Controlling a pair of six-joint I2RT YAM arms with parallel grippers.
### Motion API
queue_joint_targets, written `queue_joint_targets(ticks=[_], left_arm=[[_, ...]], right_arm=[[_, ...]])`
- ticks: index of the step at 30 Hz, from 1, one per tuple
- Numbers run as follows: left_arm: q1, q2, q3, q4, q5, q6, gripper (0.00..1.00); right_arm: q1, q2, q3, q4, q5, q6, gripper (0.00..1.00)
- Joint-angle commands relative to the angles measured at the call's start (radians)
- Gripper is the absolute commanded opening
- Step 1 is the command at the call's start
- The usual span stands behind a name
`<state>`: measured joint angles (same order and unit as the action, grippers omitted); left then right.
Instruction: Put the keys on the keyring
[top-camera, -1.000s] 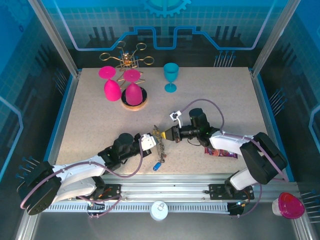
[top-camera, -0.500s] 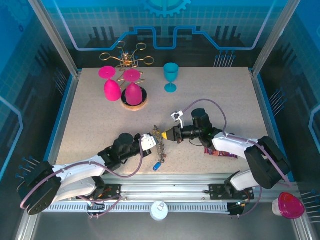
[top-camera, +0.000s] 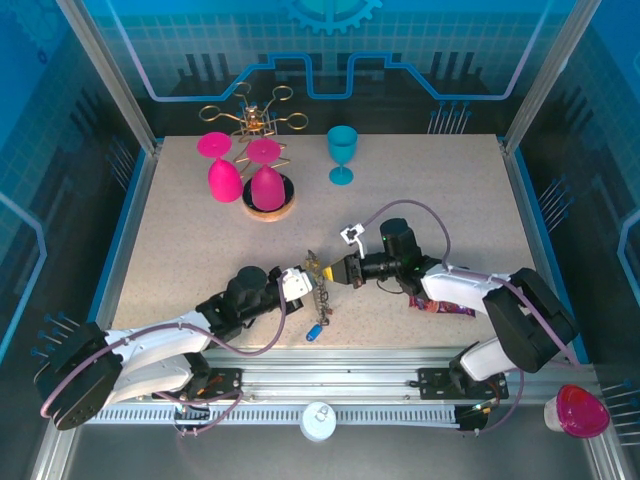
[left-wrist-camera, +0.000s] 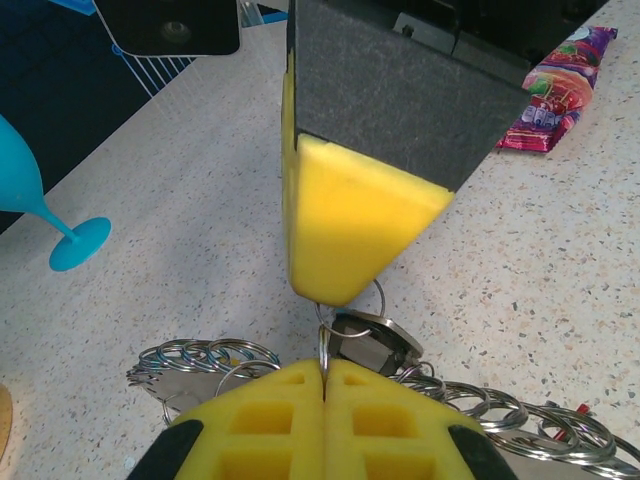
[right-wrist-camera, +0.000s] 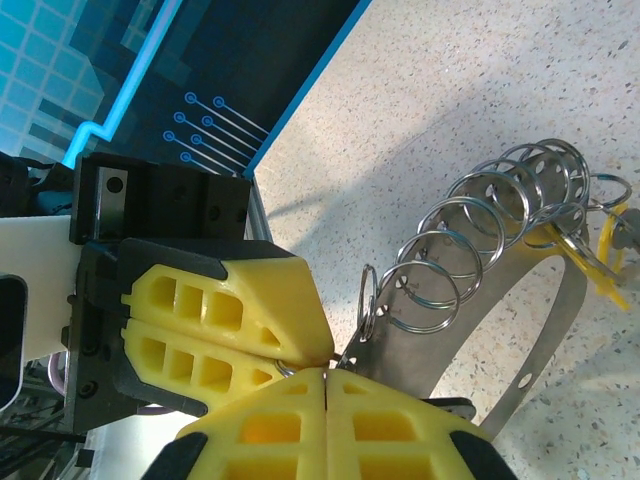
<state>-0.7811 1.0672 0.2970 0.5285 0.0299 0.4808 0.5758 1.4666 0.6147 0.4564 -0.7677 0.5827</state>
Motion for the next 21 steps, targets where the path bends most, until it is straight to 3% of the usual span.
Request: queue_joint_targets(ticks=[1, 21], left_arm=[[-0.004, -0.008, 0.001, 0.049, 0.009, 0.019, 0.0], [-0.003, -0.016, -0.001, 0.048, 0.042, 0.021, 0.0]], right_arm=[[0.011, 0.014, 0.023, 0.036, -0.004, 0.012, 0.0], [0.006, 0.043, 0.053, 0.031, 0.033, 0.02, 0.0]])
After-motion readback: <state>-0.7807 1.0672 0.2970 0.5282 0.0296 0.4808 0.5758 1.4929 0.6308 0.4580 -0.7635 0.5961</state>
